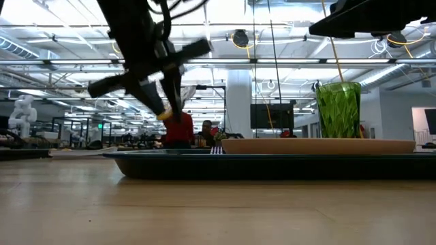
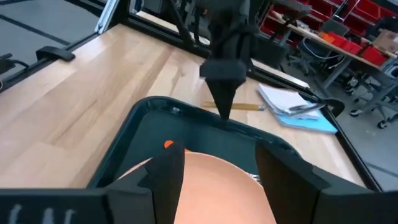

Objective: Pick and place plate/cup/fork/spoon on tray
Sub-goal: Put the orange spoon on the green tray to the left of the orange fork

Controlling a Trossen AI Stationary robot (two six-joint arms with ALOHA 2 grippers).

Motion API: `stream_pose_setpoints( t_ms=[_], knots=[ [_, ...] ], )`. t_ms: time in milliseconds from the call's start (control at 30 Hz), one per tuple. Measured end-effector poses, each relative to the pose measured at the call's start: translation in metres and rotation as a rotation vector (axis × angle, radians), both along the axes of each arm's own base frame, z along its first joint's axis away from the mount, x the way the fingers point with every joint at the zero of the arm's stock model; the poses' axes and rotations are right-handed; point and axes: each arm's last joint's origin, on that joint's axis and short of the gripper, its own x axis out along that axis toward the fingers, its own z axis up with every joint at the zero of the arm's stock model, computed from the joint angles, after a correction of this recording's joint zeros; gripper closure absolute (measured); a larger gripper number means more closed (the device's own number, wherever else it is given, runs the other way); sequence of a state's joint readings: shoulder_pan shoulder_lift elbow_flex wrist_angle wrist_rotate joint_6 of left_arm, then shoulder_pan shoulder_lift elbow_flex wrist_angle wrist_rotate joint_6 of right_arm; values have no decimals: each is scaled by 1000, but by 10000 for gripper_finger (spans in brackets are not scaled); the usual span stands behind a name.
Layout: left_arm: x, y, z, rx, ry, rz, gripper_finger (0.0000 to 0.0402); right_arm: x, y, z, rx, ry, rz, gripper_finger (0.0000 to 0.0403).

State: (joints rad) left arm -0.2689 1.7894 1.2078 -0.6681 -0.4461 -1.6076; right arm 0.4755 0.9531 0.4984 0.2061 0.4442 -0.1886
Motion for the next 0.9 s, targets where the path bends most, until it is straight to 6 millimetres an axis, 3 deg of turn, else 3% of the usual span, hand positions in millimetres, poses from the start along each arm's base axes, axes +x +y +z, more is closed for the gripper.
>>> stream_pose_setpoints(
  t_ms=[433, 767, 900],
  knots=[
    [25, -2, -52, -110, 21, 2, 331, -1, 0, -2, -97, 21, 28, 213],
    [24, -2, -55, -169, 25, 84, 331, -1, 0, -2, -148, 19, 46, 213],
    [24, 2, -55, -195, 39, 99, 309, -1, 0, -2, -149, 19, 46, 213]
  ],
)
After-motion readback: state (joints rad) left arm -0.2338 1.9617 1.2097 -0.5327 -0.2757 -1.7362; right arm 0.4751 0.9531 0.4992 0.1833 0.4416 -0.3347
